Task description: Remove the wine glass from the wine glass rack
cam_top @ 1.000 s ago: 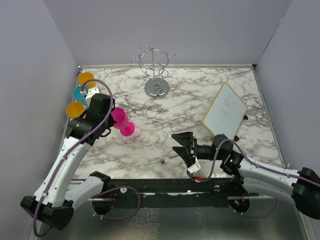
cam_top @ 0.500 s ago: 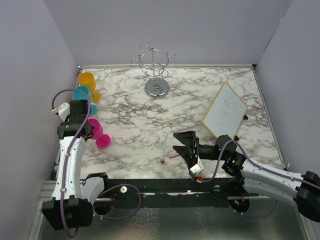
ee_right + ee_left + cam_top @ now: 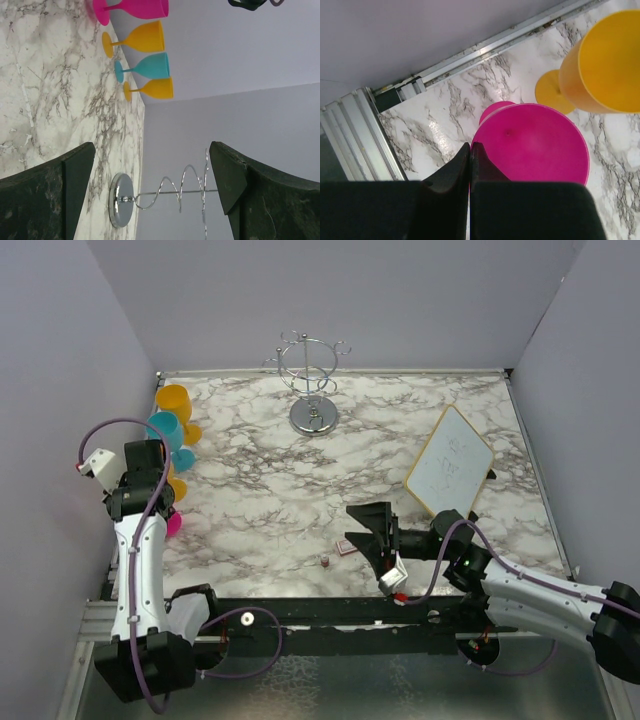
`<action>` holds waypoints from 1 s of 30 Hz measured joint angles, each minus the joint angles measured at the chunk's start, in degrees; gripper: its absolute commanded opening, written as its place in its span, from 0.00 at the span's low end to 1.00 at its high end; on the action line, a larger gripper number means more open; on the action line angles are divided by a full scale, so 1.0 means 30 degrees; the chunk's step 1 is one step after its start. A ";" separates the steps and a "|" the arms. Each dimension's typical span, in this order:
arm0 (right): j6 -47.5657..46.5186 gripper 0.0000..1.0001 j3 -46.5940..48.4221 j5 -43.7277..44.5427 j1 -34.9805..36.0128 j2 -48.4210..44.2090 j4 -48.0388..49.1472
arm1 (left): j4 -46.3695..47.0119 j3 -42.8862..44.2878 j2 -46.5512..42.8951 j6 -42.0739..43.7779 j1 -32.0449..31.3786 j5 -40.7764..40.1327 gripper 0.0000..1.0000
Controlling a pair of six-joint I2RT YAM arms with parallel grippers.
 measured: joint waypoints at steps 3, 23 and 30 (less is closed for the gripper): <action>0.0022 1.00 0.0000 -0.0153 0.0000 0.0146 0.0029 | 0.0415 0.0000 0.0197 -0.0080 0.0255 -0.0408 0.00; 0.0299 0.99 0.0000 -0.0466 0.0000 -0.0036 0.0284 | 0.1960 -0.0488 0.1202 -0.0605 0.2346 0.1064 0.00; 0.0306 0.99 0.0000 -0.0510 0.0000 -0.0036 0.0284 | 0.2499 -0.1137 0.1596 -0.0903 0.3089 0.1581 0.04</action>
